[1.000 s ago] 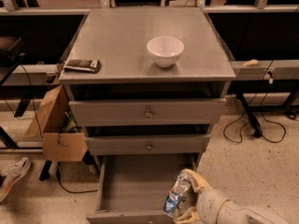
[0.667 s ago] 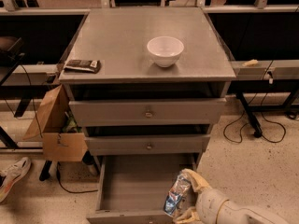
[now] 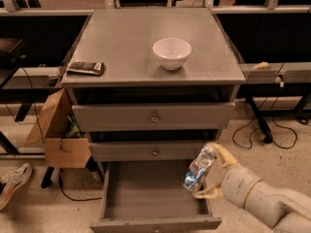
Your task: Pick redbull can from bottom drawer and place on counter
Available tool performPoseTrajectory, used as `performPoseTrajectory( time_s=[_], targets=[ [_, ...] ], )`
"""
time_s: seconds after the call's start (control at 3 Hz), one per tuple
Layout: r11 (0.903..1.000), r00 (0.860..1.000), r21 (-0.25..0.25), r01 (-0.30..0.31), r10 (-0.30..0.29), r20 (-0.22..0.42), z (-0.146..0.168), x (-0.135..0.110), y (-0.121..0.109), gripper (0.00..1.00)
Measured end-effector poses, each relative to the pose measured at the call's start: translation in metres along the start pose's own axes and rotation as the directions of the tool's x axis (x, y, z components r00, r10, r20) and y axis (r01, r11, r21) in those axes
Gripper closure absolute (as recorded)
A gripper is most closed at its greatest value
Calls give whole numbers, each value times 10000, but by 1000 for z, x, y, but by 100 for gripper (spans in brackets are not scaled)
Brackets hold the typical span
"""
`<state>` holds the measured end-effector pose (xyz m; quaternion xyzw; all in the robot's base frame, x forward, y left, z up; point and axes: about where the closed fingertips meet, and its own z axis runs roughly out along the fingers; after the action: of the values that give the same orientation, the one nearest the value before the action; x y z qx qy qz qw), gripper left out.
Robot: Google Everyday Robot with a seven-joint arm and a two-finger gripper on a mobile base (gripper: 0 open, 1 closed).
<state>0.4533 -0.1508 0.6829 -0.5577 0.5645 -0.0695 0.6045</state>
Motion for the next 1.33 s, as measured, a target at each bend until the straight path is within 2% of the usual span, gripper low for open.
performPoseTrajectory(
  time_s=[0.33,0.67,1.0,1.33],
  targets=[
    [9936,9987,1023,485,-500,116,-10,-25,-92,100],
    [9822,9975,1752,674,-700,90,-18,-44,-175,100],
    [9818,9989,1879,279,-343,305,-15,-51,-188,100],
    [9822,9989,1856,292,-352,296,-15,-50,-186,100]
  ],
)
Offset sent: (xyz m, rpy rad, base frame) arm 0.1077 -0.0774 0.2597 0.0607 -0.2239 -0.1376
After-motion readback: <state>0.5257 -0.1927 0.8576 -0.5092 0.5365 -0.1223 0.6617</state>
